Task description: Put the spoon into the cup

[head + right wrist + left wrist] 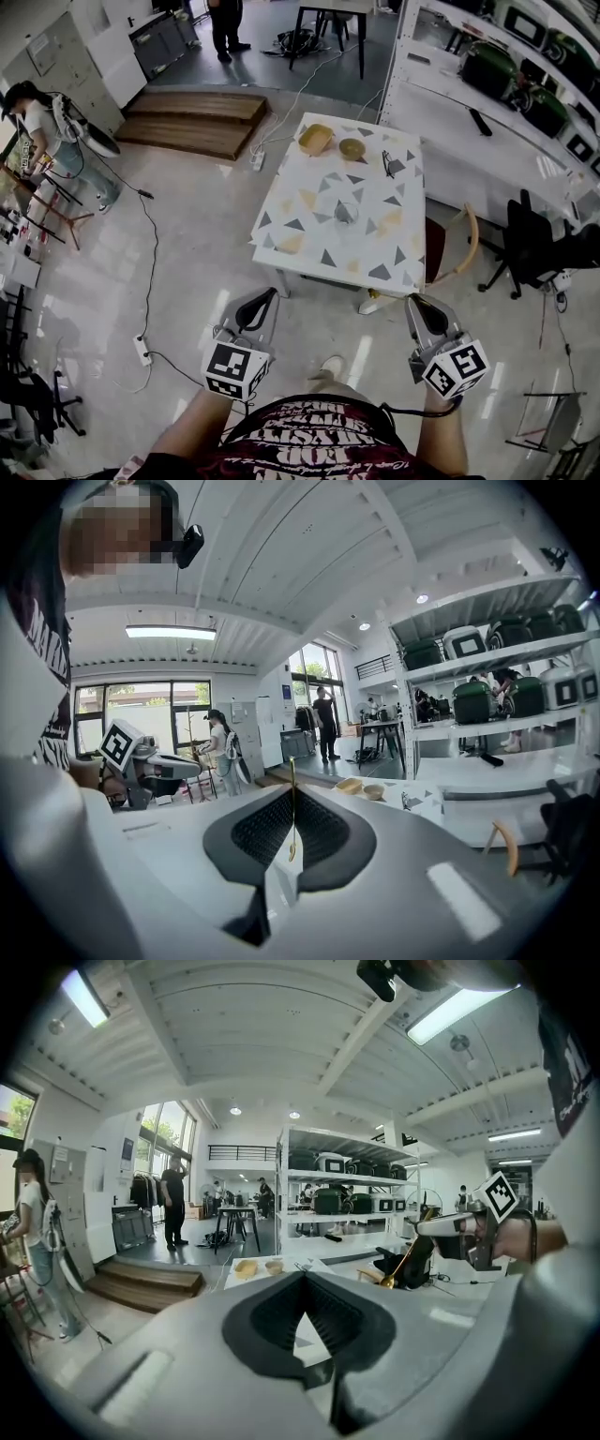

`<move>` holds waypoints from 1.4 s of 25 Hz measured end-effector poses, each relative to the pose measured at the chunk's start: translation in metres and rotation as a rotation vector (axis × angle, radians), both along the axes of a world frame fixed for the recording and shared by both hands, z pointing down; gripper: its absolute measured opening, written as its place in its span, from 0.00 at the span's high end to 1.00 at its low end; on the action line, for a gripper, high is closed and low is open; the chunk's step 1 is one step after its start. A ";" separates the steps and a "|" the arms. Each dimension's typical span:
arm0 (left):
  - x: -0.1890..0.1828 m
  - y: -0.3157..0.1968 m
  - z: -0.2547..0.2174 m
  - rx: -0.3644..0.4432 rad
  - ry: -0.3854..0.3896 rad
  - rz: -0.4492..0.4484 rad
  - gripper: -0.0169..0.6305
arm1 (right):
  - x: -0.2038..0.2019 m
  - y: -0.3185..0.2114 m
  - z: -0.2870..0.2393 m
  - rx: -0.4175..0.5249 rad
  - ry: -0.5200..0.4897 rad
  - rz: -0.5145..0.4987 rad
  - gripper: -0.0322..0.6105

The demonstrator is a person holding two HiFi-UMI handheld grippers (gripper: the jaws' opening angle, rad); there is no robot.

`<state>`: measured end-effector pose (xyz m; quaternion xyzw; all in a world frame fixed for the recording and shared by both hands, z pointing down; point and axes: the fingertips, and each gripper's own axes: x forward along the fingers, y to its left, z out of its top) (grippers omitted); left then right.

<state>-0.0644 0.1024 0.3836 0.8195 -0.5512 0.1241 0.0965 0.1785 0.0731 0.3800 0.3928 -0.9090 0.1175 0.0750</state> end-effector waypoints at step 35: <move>0.046 -0.087 -0.001 0.024 -0.054 -0.026 0.97 | 0.076 -0.074 0.024 -0.034 -0.036 0.063 0.90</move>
